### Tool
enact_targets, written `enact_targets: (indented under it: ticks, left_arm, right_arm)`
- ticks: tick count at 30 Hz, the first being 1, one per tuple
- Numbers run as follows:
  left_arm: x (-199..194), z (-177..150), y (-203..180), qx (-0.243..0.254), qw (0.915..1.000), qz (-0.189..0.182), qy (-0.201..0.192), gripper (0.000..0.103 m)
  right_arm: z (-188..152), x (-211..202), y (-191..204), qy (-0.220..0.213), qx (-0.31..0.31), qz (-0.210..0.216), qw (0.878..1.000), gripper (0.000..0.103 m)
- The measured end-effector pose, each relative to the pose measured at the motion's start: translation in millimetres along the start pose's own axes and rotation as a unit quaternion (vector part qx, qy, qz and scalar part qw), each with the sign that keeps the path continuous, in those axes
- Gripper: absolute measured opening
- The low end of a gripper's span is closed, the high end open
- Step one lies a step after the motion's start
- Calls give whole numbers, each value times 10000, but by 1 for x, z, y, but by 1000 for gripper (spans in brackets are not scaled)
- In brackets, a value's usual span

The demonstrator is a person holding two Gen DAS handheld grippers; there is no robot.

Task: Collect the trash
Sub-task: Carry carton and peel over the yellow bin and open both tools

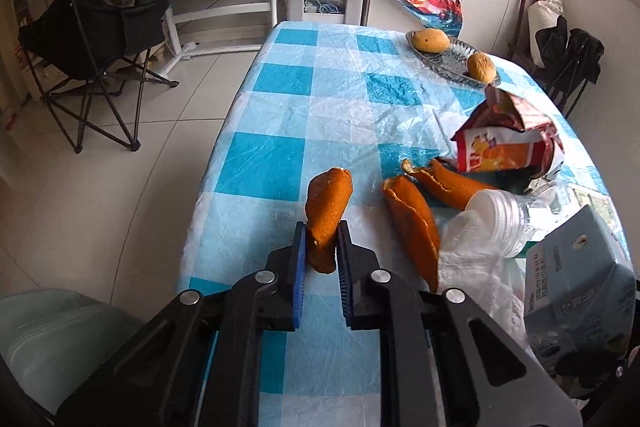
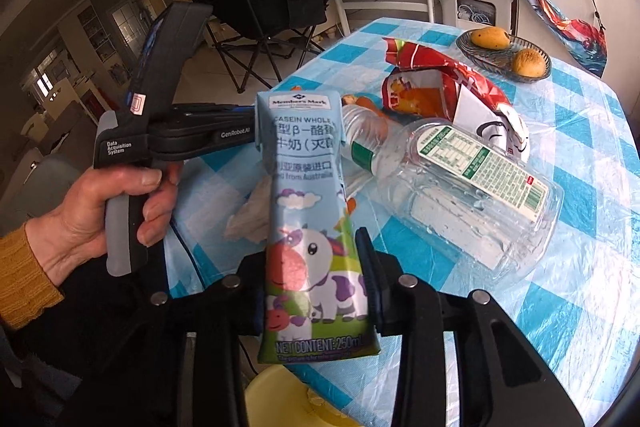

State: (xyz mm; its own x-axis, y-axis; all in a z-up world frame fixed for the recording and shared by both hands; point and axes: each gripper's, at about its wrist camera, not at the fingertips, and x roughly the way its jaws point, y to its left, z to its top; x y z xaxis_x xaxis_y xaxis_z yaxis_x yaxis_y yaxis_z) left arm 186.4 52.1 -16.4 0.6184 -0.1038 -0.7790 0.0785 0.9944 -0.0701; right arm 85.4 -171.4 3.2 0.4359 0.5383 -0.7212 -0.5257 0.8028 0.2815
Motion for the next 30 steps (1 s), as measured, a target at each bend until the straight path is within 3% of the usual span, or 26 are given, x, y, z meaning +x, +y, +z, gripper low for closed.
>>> enact_targets:
  ticks: [7, 16, 24, 26, 28, 30]
  left_arm:
    - [-30, -18, 0, -317, 9980, -489, -246, 14]
    - [-67, -49, -15, -202, 9963, -662, -515, 14]
    - [-96, -76, -26, -49, 9958, -701, -591, 14]
    - [-100, -80, -28, -7, 9957, -697, -613, 14]
    - [-105, -83, -30, 35, 9955, -693, -637, 14]
    - [-108, -87, -32, 71, 9954, -704, -650, 14]
  right_arm:
    - [-11, -26, 3, -59, 147, 271, 9995, 37]
    - [-71, -27, 39, 948, -410, 351, 9940, 37]
    - [-94, -13, 56, 1512, -633, 394, 9857, 37]
    - [-100, -6, 60, 1692, -749, 197, 9825, 38]
    - [-104, -8, 62, 1641, -732, 66, 9837, 38]
    - [-99, -17, 55, 1383, -508, 37, 9891, 45]
